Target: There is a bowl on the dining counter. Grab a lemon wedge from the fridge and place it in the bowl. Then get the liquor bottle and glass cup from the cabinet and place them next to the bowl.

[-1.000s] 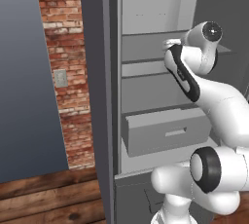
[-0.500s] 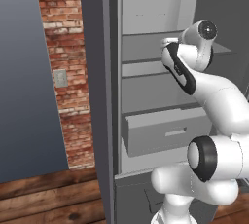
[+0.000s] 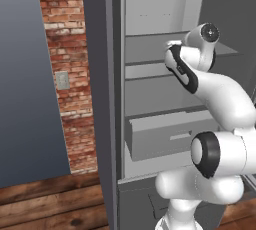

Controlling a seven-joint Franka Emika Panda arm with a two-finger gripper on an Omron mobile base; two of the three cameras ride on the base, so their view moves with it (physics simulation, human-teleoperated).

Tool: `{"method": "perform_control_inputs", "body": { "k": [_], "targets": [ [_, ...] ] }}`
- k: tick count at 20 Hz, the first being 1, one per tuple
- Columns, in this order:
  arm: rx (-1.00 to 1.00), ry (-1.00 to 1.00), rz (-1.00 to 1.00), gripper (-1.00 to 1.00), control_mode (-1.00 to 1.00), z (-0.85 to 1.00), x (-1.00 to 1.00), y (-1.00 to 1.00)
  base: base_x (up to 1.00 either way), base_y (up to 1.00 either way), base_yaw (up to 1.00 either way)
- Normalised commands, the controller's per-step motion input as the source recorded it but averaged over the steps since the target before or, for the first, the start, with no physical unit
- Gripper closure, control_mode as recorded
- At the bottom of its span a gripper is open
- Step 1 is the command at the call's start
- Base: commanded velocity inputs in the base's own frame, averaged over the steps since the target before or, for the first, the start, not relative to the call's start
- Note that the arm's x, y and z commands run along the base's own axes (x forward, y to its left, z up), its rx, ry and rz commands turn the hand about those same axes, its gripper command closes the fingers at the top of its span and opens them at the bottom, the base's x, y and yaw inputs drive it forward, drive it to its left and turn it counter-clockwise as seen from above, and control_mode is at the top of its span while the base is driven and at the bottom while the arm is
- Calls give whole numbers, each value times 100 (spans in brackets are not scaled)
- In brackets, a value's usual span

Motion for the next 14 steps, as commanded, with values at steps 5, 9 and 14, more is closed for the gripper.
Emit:
{"method": "perform_control_inputs", "body": {
  "k": [5,9,14],
  "targets": [
    [0,0,0,-100,-100,-14,15,-15,0,0,0],
    [0,0,0,-100,-100,-13,14,-6,0,0,0],
    [-2,0,0,-100,-100,-13,18,0,0,0,0]
  ]
}}
